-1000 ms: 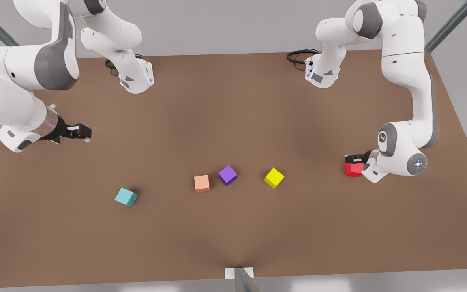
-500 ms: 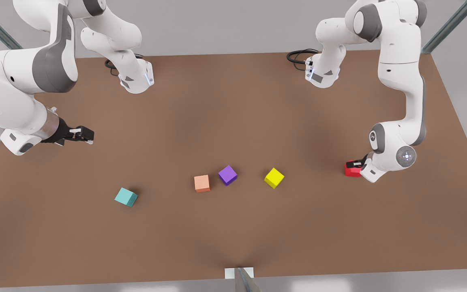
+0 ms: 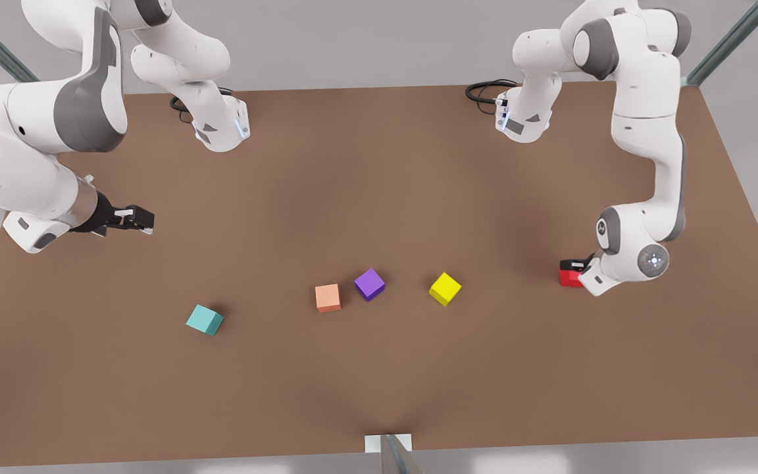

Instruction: Pick up red wooden cube and pass to hand red wooden cube and place in blue wooden cube

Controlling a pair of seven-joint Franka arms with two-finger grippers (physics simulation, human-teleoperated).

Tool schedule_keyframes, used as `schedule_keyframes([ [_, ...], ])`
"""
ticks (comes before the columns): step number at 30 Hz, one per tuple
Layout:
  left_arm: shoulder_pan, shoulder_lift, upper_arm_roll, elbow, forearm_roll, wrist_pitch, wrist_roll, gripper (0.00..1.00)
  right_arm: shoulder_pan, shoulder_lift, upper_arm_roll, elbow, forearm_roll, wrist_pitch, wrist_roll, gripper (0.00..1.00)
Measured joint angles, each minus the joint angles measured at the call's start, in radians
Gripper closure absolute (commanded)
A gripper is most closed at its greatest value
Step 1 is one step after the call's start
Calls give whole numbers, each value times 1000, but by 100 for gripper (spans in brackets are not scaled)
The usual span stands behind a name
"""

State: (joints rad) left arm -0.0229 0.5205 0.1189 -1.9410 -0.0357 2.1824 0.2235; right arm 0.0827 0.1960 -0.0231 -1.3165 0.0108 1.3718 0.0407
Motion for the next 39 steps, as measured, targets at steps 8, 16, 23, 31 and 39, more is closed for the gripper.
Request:
schedule_keyframes([
  [8, 0, 56, -1, 5, -4, 68, 62, 0, 0, 0, 0, -2, 1, -4, -1, 0],
  [16, 0, 74, -1, 16, -15, 97, 100, 24, -1, 1, 0, -13, 6, -6, -3, 0],
  [23, -1, 38, -4, 27, -52, 99, 104, 44, -6, 2, -1, -21, 16, -4, -7, 0],
  [31, -2, 53, -254, 389, -232, -138, -13, 44, 1, 70, 10, 16, 78, 11, -21, 0],
  [39, -16, 339, -644, 731, -616, -233, -199, 43, 33, 377, 22, 51, 543, 147, -258, 0],
])
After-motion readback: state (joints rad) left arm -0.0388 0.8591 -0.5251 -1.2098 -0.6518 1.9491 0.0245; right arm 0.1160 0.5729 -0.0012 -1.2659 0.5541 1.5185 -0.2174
